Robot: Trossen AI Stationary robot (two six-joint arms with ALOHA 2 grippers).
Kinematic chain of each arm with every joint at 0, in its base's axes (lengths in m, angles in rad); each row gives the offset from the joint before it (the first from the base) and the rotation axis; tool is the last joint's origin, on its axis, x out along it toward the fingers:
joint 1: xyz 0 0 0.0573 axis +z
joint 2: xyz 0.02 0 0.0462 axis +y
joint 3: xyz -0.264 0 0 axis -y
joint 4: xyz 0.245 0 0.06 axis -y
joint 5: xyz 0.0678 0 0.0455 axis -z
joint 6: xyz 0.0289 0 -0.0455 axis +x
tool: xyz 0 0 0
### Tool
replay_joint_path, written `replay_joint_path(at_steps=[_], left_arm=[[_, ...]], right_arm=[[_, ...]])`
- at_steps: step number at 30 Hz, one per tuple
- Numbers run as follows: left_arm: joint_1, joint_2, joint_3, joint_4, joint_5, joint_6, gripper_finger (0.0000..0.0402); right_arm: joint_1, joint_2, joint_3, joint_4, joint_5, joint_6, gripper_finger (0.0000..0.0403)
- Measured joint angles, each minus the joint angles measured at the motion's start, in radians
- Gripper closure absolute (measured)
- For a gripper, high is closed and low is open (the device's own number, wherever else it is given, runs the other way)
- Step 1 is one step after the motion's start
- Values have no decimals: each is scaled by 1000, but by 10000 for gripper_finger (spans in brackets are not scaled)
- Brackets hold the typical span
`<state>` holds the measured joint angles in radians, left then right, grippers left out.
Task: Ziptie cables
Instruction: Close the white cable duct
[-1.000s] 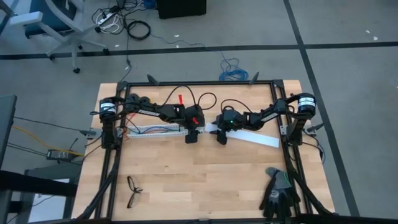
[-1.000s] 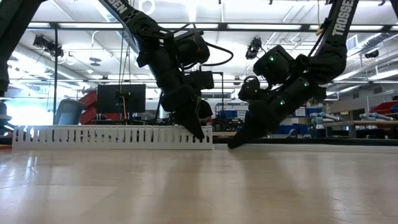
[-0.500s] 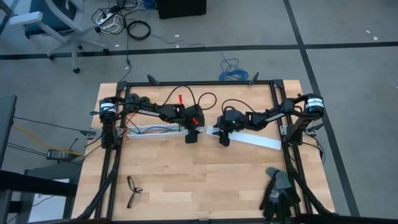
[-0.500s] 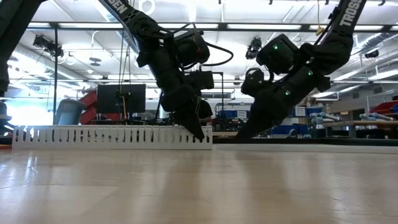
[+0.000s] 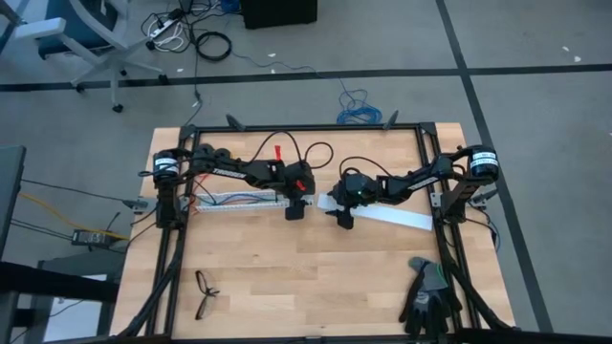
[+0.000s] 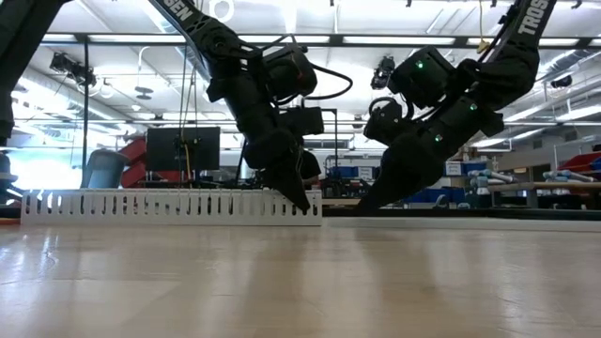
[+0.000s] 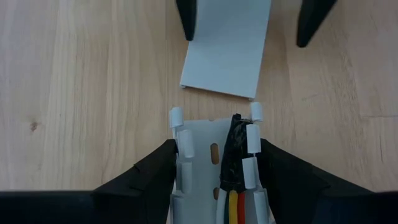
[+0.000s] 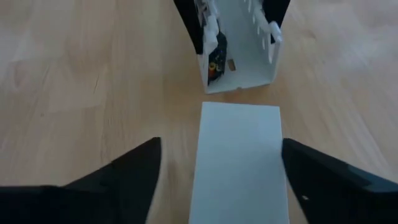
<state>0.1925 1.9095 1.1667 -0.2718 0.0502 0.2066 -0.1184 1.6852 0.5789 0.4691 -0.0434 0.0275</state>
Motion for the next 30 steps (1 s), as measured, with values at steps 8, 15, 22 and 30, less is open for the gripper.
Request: replay_joint_path(at_steps=[8, 15, 22, 30], left_arm=[[0, 0, 0, 1, 0, 0, 183], [0, 2, -1, 21, 0, -1, 183], [0, 1, 0, 21, 0, -1, 183], [-1, 1, 0, 20, -1, -5, 183]], right_arm=[[1, 0, 1, -47, 38, -45, 6], [1, -1, 1, -85, 51, -29, 31], [-19, -5, 5, -167, 17, 74, 85], [-24, -5, 5, -183, 14, 51, 128]])
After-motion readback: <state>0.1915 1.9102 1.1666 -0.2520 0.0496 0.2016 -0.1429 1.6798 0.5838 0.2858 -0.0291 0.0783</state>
